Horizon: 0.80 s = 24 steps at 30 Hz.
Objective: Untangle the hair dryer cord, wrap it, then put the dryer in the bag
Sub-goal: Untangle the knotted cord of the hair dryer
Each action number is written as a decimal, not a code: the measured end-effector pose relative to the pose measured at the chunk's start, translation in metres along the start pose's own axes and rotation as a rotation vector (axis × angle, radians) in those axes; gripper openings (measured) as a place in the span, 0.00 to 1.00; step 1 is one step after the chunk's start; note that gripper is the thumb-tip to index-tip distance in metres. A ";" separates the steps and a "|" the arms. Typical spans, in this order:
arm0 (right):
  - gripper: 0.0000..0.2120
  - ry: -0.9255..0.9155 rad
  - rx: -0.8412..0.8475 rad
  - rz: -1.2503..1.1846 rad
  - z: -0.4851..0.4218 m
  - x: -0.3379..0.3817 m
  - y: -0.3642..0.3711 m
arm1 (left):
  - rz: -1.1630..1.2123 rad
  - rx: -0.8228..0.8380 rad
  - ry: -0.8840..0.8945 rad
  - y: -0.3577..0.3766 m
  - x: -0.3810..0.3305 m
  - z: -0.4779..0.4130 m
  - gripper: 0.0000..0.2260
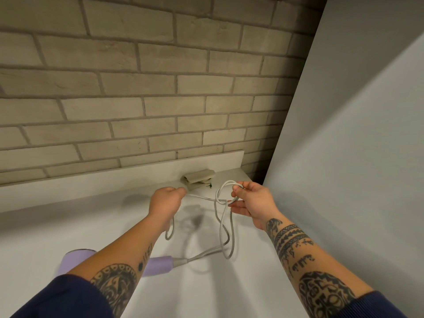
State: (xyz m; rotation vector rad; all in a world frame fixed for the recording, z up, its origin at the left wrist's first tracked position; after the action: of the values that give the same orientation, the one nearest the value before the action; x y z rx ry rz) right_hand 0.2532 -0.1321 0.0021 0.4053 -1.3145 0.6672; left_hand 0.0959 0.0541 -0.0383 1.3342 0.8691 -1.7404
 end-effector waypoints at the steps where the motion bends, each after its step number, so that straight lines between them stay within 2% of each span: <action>1: 0.07 0.002 -0.001 -0.006 0.000 0.001 0.000 | -0.076 -0.009 0.015 0.001 0.000 -0.002 0.07; 4: 0.05 0.004 -0.020 0.018 0.001 0.003 -0.005 | -0.266 -0.050 0.021 -0.005 0.008 -0.007 0.09; 8: 0.05 0.001 -0.067 0.078 0.002 0.005 -0.015 | -0.385 -0.127 -0.026 -0.020 0.029 -0.013 0.12; 12: 0.05 0.001 -0.100 0.105 0.004 0.003 -0.020 | -0.497 -0.181 -0.058 -0.039 0.041 -0.019 0.09; 14: 0.04 -0.016 -0.101 0.123 0.004 0.001 -0.019 | -0.593 -0.157 -0.114 -0.046 0.046 -0.020 0.09; 16: 0.04 -0.034 -0.086 0.135 0.005 0.000 -0.016 | -0.800 -0.086 -0.231 -0.044 0.049 -0.014 0.08; 18: 0.03 -0.042 -0.062 0.136 0.006 0.000 -0.012 | -1.007 -0.060 -0.308 -0.034 0.048 -0.006 0.14; 19: 0.03 -0.042 -0.054 0.135 0.006 0.000 -0.010 | -1.053 -0.049 -0.262 -0.025 0.046 -0.003 0.18; 21: 0.03 -0.042 -0.040 0.136 0.008 0.002 -0.006 | -0.937 0.084 0.021 0.000 0.034 0.004 0.20; 22: 0.03 -0.041 -0.034 0.138 0.008 0.003 -0.005 | -0.776 0.201 0.178 0.014 0.024 0.009 0.19; 23: 0.03 -0.039 -0.027 0.141 0.008 0.004 -0.003 | -0.588 0.326 0.271 0.026 0.013 0.016 0.18; 24: 0.03 -0.039 -0.016 0.143 0.009 0.004 -0.003 | -0.407 0.442 0.292 0.037 0.000 0.027 0.17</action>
State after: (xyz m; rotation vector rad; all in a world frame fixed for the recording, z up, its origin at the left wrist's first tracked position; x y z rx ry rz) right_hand 0.2488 -0.1387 0.0087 0.3146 -1.3946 0.7704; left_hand 0.1160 0.0129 -0.0351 1.8335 1.0056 -2.1756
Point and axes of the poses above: each hand's wrist, its own z-axis away from the middle knuckle, its own y-axis out of the palm, x = y × z, the point moved 3 cm from there along -z, towards the middle knuckle, and after that the axes turned 8 degrees about z, right-handed, at the moved point
